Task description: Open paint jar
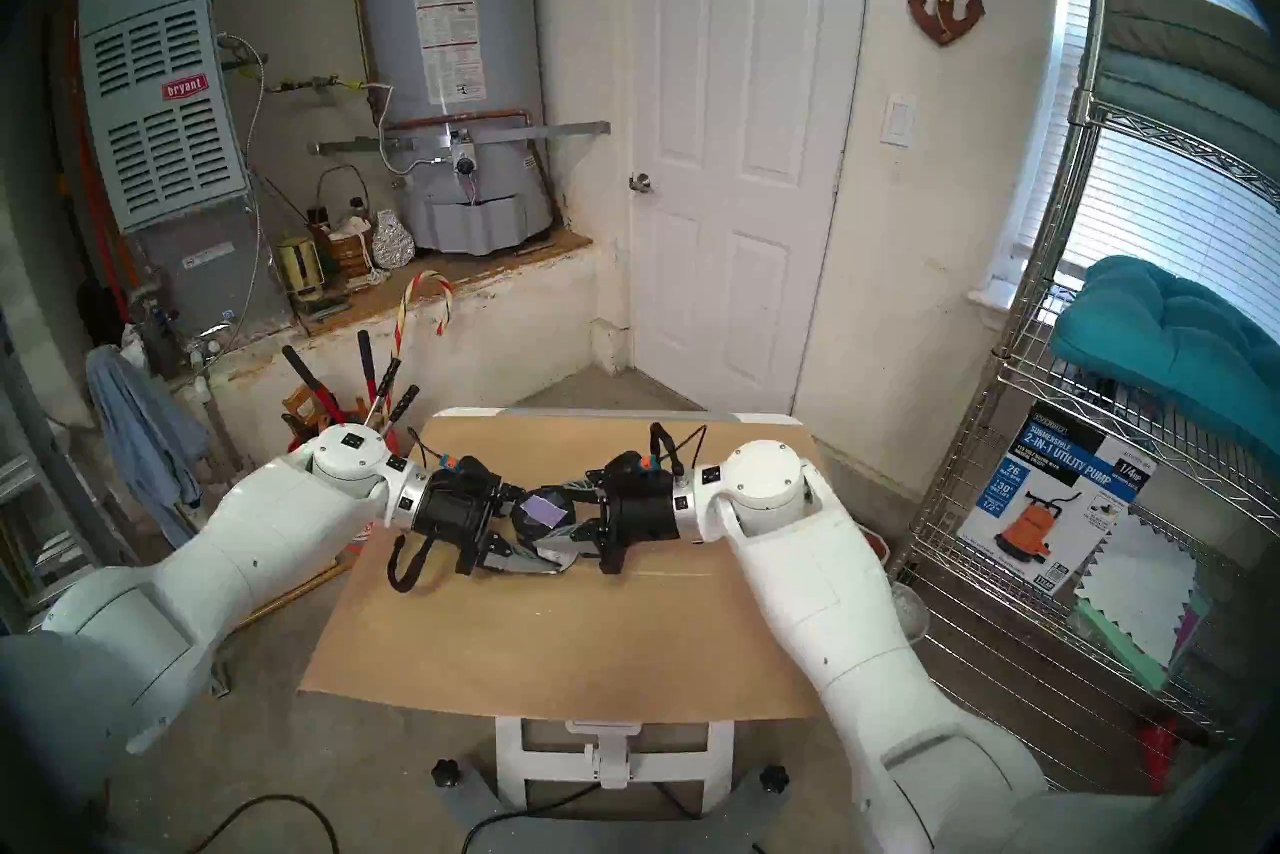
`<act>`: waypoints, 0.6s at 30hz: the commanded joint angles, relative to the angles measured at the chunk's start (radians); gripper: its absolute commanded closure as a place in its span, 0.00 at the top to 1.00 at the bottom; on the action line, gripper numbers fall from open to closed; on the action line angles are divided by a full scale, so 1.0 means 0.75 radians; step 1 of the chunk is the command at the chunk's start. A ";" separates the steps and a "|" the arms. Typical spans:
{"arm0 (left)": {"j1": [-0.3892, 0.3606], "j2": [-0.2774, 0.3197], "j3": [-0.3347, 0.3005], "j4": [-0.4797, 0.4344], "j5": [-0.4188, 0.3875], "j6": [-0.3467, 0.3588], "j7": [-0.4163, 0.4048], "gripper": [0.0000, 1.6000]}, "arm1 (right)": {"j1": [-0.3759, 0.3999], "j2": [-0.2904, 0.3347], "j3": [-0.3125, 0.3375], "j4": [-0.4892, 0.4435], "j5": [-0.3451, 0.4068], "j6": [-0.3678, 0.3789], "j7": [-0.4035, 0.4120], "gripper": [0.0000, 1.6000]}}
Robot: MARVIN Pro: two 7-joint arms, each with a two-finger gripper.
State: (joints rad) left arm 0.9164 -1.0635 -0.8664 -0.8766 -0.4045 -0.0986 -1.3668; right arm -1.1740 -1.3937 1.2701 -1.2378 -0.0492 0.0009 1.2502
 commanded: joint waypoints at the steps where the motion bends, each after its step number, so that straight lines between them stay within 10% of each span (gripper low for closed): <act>1: -0.021 -0.008 0.000 0.009 -0.002 0.000 -0.017 0.00 | 0.090 -0.005 -0.002 -0.004 0.018 -0.058 0.054 0.17; 7: -0.028 -0.011 0.004 0.017 -0.002 -0.002 -0.022 0.00 | 0.138 0.009 -0.013 0.027 0.029 -0.077 0.143 0.21; 8: -0.029 -0.012 0.005 0.018 -0.002 -0.002 -0.023 0.00 | 0.143 0.010 -0.013 0.032 0.031 -0.078 0.156 0.03; 11: -0.031 -0.014 0.005 0.023 -0.003 -0.004 -0.027 0.00 | 0.162 0.011 -0.023 0.053 0.033 -0.082 0.198 0.23; 18: -0.032 -0.017 0.004 0.027 -0.002 -0.007 -0.035 0.00 | 0.169 0.000 -0.027 0.076 0.030 -0.097 0.227 0.23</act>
State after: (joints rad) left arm 0.9077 -1.0806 -0.8560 -0.8589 -0.4061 -0.0995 -1.3971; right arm -1.0998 -1.3802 1.2523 -1.1684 -0.0519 -0.0456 1.3736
